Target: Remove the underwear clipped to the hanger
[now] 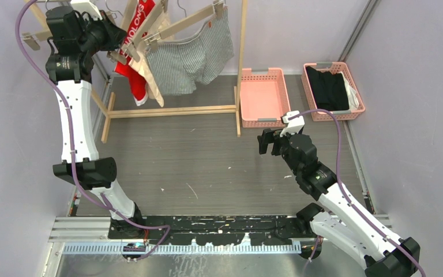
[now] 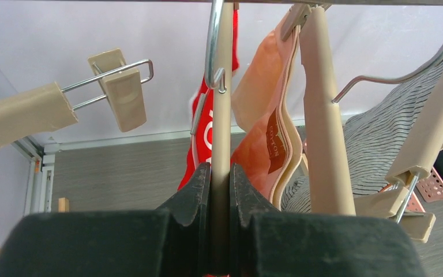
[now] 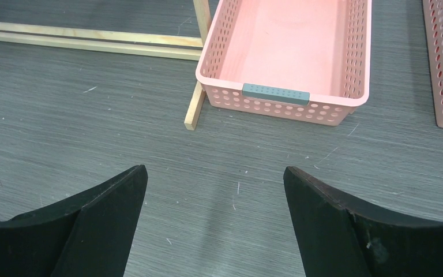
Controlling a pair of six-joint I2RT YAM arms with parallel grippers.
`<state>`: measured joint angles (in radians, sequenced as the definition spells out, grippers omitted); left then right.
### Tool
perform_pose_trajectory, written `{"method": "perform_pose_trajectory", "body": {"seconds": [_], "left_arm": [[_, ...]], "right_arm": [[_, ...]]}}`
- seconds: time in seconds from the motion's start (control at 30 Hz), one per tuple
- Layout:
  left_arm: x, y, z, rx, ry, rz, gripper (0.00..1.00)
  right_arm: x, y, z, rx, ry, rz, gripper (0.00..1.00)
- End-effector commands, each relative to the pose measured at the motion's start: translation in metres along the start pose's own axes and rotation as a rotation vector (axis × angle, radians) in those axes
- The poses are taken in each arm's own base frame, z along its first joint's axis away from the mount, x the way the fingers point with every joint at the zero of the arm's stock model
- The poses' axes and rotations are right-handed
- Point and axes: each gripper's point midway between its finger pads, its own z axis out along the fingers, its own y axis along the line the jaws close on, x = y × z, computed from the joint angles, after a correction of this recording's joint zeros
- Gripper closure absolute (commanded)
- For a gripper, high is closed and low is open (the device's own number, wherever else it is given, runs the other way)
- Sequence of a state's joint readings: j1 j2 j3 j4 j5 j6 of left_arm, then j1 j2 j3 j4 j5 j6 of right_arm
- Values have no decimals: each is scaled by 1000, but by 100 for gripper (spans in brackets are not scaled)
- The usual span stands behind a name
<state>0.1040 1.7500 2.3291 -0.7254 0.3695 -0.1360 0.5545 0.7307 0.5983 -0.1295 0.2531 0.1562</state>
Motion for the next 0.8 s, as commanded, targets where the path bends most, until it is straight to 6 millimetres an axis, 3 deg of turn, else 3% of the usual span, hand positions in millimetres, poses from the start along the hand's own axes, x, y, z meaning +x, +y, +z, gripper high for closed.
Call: {"method": "perform_pose_trajectory", "body": {"seconds": [0.0, 0.27, 0.77], "left_arm": [[-56, -16, -26, 7, -183, 59, 100], [-73, -14, -28, -19, -240, 64, 100], [-64, -12, -57, -76, -235, 118, 100]], "right_arm": [[-19, 1, -2, 2, -64, 10, 6], [-16, 1, 1, 6, -58, 2, 6], [-14, 4, 5, -7, -53, 6, 6]]}}
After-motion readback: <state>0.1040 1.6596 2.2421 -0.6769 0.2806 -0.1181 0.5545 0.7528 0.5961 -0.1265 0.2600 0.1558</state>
